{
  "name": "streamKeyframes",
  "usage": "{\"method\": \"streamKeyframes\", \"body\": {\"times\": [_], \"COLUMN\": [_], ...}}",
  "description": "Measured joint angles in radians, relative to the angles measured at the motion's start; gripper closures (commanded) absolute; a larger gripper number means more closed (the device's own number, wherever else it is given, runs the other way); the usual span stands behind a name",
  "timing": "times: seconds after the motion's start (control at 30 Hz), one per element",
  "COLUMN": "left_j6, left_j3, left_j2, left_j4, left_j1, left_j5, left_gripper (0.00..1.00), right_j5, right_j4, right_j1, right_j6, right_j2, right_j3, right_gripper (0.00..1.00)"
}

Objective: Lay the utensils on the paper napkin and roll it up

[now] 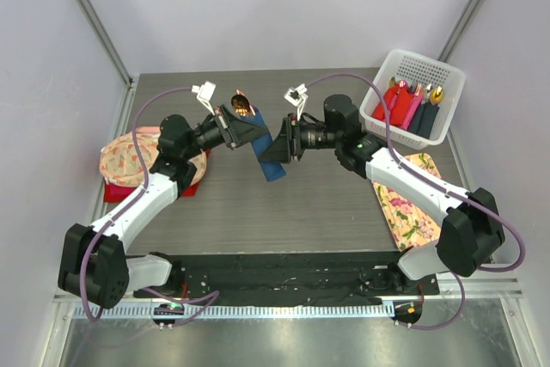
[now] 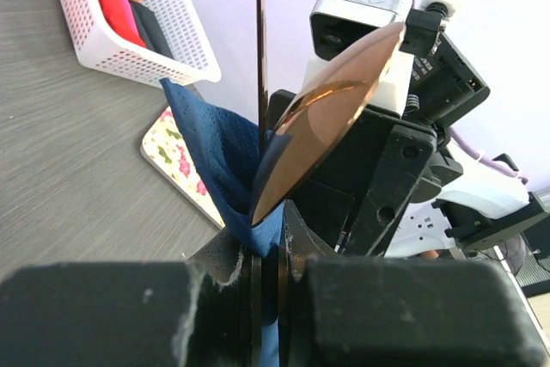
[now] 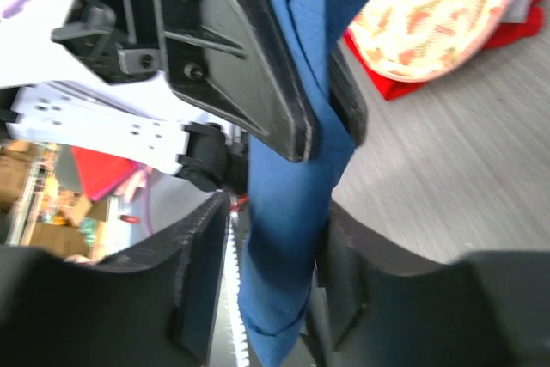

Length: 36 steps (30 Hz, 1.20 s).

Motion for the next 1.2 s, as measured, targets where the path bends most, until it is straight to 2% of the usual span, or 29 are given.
{"method": "streamKeyframes", "body": {"times": [0.3,0.33,0.4,0.5,0.63,0.8,0.9,1.2], "left_j6": [-0.024,-0.024,-0.024,-0.026,-0.021,0.014,0.034,0.059], "left_j3": [0.0,0.0,0.0,0.0,-0.002,-0.018,-0.027,-0.098], "left_j2": [0.0,0.0,0.0,0.0,-0.001,-0.031,-0.064,-0.169], "left_j4": [0.03,0.031,0.035,0.046,0.049,0.017,-0.014,-0.123], "left_j1": [-0.007,-0.008,-0.01,-0.011,-0.011,-0.013,-0.003,0.068], "left_j5": [0.027,0.031,0.04,0.048,0.043,0.002,-0.021,-0.083], "left_gripper": [1.0,1.0,1.0,0.99,0.58,0.36,0.28,0.29], "right_j5": [-0.044,-0.048,-0.054,-0.065,-0.06,-0.004,0.029,0.192], "right_j4": [0.104,0.114,0.132,0.151,0.167,0.179,0.186,0.194], "right_j1": [-0.002,-0.002,-0.002,-0.004,-0.004,0.001,0.0,-0.055], "right_j6": [0.087,0.097,0.117,0.142,0.16,0.198,0.222,0.331], "right_j2": [0.011,0.011,0.011,0.011,0.01,0.008,-0.002,-0.021], "right_j3": [-0.031,-0.037,-0.046,-0.053,-0.059,-0.063,-0.063,-0.063], "right_gripper": [0.8,0.84,0.99,0.99,0.99,0.99,0.99,0.99]}}
